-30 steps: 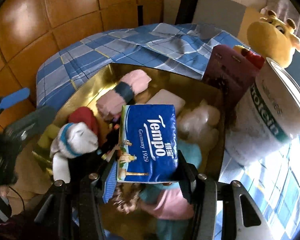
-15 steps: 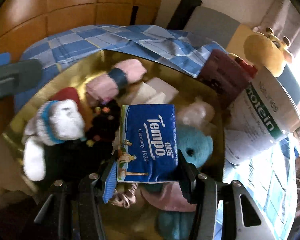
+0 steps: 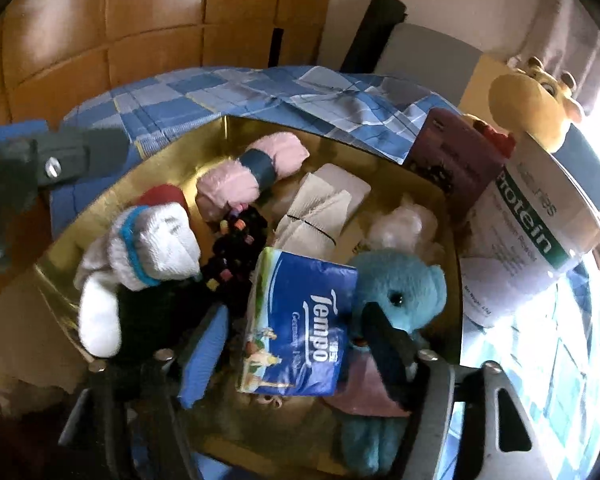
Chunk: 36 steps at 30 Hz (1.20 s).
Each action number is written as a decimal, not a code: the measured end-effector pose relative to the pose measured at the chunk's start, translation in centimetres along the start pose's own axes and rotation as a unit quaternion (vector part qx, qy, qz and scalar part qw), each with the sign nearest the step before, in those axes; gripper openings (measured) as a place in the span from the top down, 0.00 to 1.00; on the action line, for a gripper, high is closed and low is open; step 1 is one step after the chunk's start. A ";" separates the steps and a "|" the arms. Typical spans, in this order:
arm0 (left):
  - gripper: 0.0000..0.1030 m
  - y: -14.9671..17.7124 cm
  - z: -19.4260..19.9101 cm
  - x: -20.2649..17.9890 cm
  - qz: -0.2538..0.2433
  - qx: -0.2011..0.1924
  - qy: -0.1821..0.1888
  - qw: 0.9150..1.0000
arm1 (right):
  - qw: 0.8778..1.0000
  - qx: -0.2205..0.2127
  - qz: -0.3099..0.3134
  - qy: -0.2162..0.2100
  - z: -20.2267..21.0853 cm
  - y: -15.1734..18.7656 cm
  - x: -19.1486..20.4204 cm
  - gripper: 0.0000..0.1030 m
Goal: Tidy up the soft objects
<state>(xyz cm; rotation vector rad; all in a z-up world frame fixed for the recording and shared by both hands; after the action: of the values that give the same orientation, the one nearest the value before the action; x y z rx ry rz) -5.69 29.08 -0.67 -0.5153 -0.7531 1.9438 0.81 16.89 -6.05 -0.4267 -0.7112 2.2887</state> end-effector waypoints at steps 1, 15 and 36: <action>0.00 0.0 0.0 0.0 0.001 0.000 -0.001 1.000 | 1.000 -0.004 -0.009 -0.004 0.4 0.0 -0.2 0.24; 0.00 0.0 3.0 -1.1 0.007 -0.043 -0.001 0.999 | 0.984 -0.081 -0.154 0.025 6.3 0.8 -4.4 0.21; 0.00 1.0 3.7 -3.0 -0.005 -0.046 -0.001 0.999 | 0.979 -0.076 -0.176 0.069 6.3 1.4 -5.5 0.21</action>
<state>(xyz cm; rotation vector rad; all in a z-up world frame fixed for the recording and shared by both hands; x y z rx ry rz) -7.27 24.97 1.50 -0.5639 -0.8484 1.9079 0.91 9.83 -1.32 -0.4825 -0.8233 1.8623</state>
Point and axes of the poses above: each gripper's, at about its wrist camera, not at the fingertips, and z roughly against the way its jaws point, x to its left, y to its underside, the point moved 3 cm from there along -z, roughly the way its jaws point, and after that the axes turned 5 degrees about x, right-handed, at the moved point
